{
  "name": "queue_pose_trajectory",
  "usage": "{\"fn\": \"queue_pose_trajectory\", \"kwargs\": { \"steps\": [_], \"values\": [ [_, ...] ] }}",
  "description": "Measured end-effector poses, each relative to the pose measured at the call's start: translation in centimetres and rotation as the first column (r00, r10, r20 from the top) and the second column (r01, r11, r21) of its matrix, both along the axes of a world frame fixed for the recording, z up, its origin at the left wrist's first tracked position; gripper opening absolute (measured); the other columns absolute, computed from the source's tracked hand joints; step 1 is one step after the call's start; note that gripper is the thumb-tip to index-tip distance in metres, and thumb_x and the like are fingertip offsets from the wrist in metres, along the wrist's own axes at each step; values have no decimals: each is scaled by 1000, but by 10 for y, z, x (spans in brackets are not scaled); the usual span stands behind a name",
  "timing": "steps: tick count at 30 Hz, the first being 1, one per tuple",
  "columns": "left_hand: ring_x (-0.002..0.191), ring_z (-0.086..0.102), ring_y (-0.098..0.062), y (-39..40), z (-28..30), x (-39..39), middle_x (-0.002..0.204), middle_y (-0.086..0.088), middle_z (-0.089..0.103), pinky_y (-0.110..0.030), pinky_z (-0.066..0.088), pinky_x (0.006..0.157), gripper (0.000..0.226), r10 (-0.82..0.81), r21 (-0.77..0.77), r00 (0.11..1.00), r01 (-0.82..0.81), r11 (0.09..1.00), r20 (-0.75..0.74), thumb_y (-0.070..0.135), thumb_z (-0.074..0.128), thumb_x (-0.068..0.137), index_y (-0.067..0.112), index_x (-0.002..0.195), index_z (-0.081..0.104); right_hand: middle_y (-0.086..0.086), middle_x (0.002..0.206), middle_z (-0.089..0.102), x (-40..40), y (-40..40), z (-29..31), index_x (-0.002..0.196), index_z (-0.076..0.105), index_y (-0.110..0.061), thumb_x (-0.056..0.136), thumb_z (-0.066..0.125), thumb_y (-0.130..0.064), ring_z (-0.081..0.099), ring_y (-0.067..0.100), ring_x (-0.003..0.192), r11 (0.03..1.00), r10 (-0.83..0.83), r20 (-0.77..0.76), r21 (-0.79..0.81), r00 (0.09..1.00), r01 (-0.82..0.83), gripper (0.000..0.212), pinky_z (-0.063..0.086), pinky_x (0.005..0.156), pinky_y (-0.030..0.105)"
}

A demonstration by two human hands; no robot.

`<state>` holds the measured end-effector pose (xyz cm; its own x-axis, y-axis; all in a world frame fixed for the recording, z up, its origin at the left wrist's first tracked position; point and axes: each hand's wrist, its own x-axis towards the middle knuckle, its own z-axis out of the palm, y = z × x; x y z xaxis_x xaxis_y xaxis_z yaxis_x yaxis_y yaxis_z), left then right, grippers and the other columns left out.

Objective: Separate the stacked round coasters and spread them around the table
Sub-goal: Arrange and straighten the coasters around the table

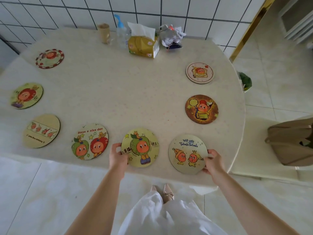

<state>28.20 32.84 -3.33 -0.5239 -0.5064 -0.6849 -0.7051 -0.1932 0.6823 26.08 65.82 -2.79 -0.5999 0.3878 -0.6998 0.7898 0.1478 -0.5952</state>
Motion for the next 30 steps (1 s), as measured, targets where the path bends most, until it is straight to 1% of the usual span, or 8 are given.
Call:
{"fn": "queue_pose_trajectory", "kwargs": {
  "steps": [3,8,12,17,20,22,27,30],
  "values": [
    [75,64,-24,-6,3,-6,89,-8,69,-40,53,63,47,-137,-19,991,137,990,-1,-14,50,85,26,110,50,13,114,66,0,6,-1,109,60,-14,94,47,-1,70,33,92,997,70,-21,36,997,-69,25,63,68,44],
    [75,63,-25,-13,7,-18,92,-9,68,-35,50,62,48,-319,-85,947,322,943,38,-13,46,86,29,110,50,9,110,67,-3,11,-2,113,61,-14,94,47,-2,69,28,89,983,174,-43,73,984,-170,27,63,69,44],
    [75,62,-25,-13,10,-30,95,-11,67,-30,48,57,50,-393,-198,916,401,894,81,-14,44,84,28,110,50,4,102,67,-10,16,-1,116,62,-17,94,45,-5,69,33,89,965,240,-37,122,970,-234,29,61,77,53],
    [82,64,-29,-12,7,-31,97,-12,64,-32,48,55,49,-389,-243,913,408,880,123,-14,41,84,23,115,47,11,108,70,-20,20,-3,113,64,-18,93,44,-5,67,36,95,930,326,-37,193,945,-313,31,59,81,53],
    [84,63,-30,-9,3,-25,96,-11,62,-46,56,66,49,-318,-235,934,350,907,163,-14,36,84,23,114,46,14,113,66,-29,24,-3,109,63,-13,93,43,-2,66,37,98,921,359,-6,166,933,-353,29,61,75,53],
    [82,62,-29,-6,-2,-21,95,-9,60,-49,57,72,49,-274,-226,946,309,924,175,-14,35,83,24,113,46,16,113,64,-31,28,-5,101,63,-12,91,45,1,66,38,100,925,356,21,134,934,-355,25,62,71,53],
    [82,63,-27,-2,-4,-15,106,-11,62,-36,52,59,45,-217,-239,964,249,939,150,-12,39,82,24,108,48,16,99,67,-23,33,-8,90,63,-13,88,54,2,69,36,90,902,390,34,186,920,-389,17,62,69,51],
    [86,63,-25,-3,2,-15,112,-11,63,-29,48,56,43,-211,-283,968,242,928,137,-8,47,82,21,113,51,12,88,67,-26,35,-5,91,65,-4,85,55,-3,65,33,83,776,528,76,362,846,-517,11,59,74,46]
  ]
}}
